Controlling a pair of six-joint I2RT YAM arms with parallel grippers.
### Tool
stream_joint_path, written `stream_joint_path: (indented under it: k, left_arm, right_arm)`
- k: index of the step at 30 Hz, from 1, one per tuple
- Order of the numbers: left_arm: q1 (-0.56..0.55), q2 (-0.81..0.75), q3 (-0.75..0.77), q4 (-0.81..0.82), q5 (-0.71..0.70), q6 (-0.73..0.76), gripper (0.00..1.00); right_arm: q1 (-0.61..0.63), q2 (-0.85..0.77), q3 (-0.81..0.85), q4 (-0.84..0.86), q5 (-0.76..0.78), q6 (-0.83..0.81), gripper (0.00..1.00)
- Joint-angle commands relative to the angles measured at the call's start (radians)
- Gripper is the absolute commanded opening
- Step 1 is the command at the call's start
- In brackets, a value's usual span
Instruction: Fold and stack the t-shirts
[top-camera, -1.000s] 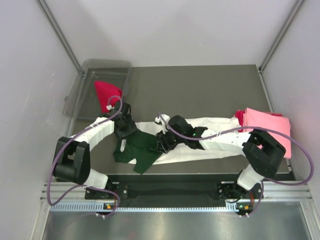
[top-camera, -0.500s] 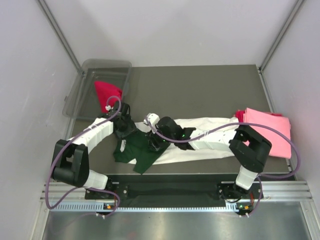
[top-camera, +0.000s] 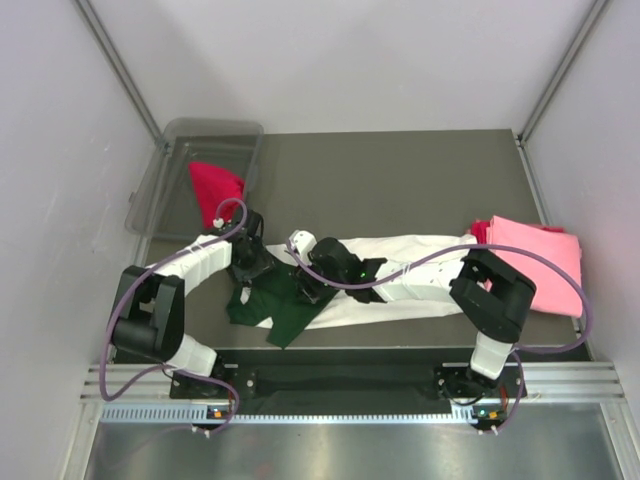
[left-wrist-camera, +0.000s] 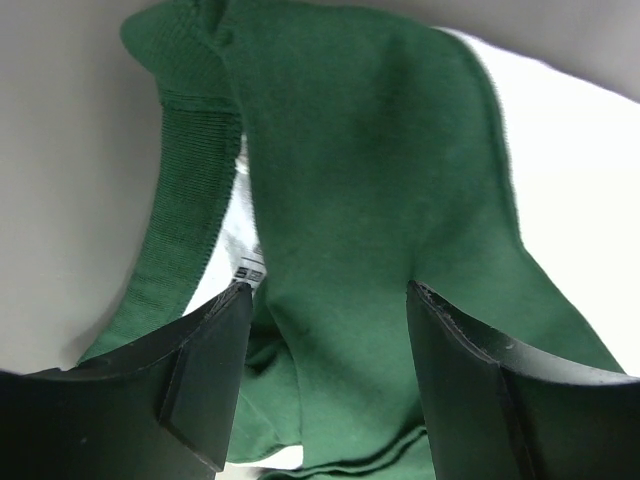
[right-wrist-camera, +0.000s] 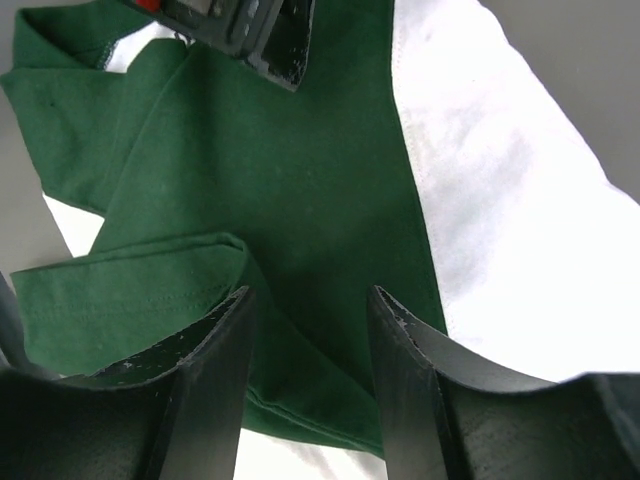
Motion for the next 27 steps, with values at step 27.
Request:
stream_joint_path:
  k: [27]
  left_arm:
    - [0.001, 0.135, -0.008, 0.006, -0.085, -0.028, 0.66]
  right_arm:
    - [0.062, -0.089, -0.093, 0.145, -0.050, 0.007, 0.52]
